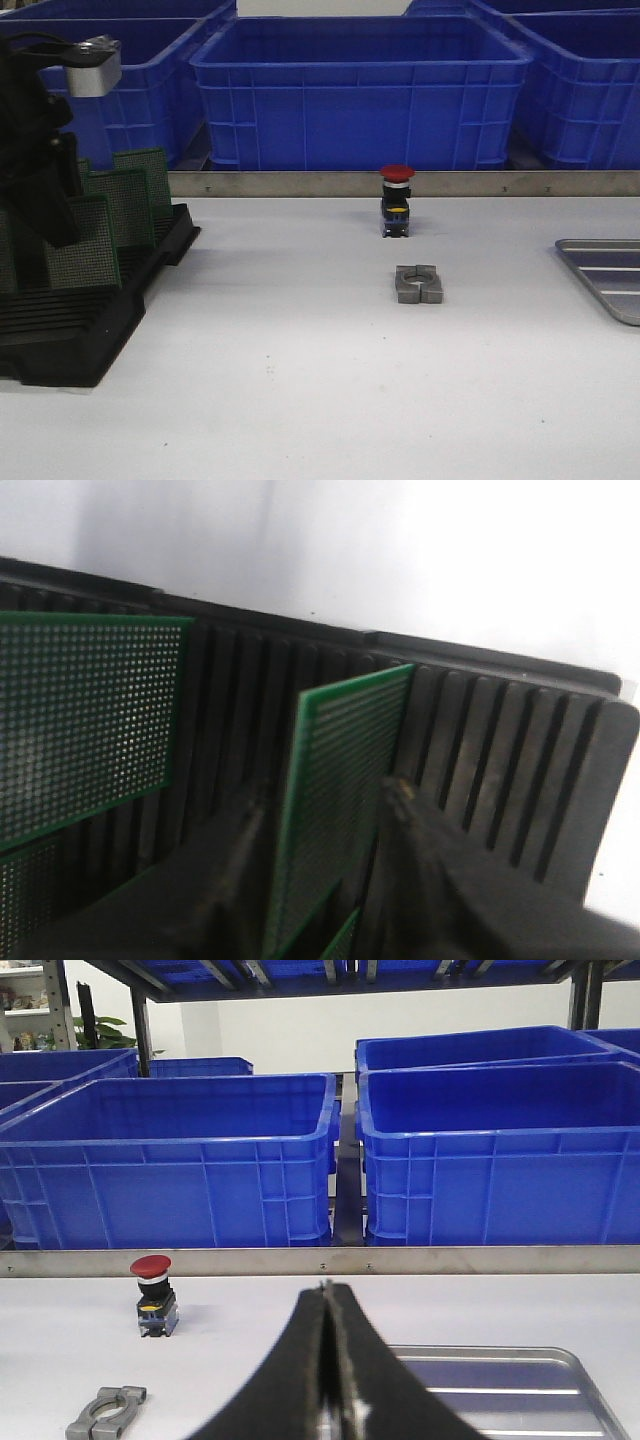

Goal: Place circuit board on tray

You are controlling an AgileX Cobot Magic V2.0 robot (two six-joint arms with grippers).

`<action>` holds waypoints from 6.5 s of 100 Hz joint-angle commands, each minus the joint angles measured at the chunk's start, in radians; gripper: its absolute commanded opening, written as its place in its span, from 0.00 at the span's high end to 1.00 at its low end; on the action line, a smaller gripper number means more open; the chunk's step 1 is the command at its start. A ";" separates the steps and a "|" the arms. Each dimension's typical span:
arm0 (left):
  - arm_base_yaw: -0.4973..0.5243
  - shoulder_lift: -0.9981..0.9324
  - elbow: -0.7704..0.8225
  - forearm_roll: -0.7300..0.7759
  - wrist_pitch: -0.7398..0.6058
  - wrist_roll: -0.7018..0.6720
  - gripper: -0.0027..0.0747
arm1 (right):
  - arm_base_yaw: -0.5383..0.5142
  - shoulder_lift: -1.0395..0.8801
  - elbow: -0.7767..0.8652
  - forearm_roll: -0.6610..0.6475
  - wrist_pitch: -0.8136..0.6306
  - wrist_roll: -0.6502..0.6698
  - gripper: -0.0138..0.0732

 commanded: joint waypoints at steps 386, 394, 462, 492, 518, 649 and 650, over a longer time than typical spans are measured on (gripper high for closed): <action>-0.468 -0.123 -0.314 -0.428 0.290 -0.259 0.99 | 0.016 1.210 -0.946 1.021 1.069 -1.409 0.37; -0.468 -0.123 -0.314 -0.428 0.290 -0.259 0.99 | 0.045 1.245 -0.967 1.022 1.070 -1.422 0.37; -0.468 -0.123 -0.314 -0.428 0.290 -0.259 0.99 | 0.191 1.363 -1.022 1.034 1.016 -1.464 0.70; -0.468 -0.123 -0.314 -0.428 0.287 -0.259 0.73 | 0.191 1.362 -1.022 1.051 1.016 -1.463 0.92; -0.468 -0.123 -0.314 -0.428 0.283 -0.259 0.27 | 0.175 1.333 -1.023 1.020 1.016 -1.403 0.92; -0.468 -0.123 -0.314 -0.428 0.276 -0.259 0.27 | -0.452 1.821 -1.112 1.012 0.977 -0.894 0.92; -0.468 -0.123 -0.314 -0.428 0.276 -0.259 0.27 | -0.452 1.825 -1.112 1.011 0.977 -0.894 0.92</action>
